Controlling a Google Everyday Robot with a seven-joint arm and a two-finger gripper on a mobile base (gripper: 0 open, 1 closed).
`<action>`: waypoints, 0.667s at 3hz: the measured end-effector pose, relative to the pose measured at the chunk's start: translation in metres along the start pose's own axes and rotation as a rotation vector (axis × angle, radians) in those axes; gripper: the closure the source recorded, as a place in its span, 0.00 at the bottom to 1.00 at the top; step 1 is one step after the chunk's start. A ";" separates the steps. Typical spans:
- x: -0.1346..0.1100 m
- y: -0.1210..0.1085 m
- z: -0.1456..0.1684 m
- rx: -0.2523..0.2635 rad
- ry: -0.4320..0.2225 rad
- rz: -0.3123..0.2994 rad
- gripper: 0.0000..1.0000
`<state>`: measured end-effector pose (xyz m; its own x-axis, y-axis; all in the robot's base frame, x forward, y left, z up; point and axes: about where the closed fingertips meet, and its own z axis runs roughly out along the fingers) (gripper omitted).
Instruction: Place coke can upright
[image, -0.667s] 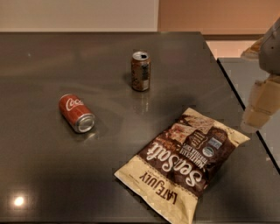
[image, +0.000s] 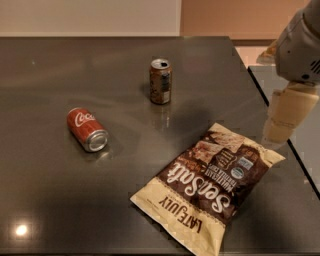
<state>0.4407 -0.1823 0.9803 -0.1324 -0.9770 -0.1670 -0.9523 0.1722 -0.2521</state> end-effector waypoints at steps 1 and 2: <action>-0.031 0.005 0.010 -0.035 0.022 -0.048 0.00; -0.074 0.014 0.027 -0.077 0.068 -0.071 0.00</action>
Offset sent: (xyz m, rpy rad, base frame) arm 0.0000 0.1317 -0.0361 -0.1336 0.1848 0.0271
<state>0.4448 -0.1041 0.9635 -0.0797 -0.9931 -0.0860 -0.9778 0.0946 -0.1867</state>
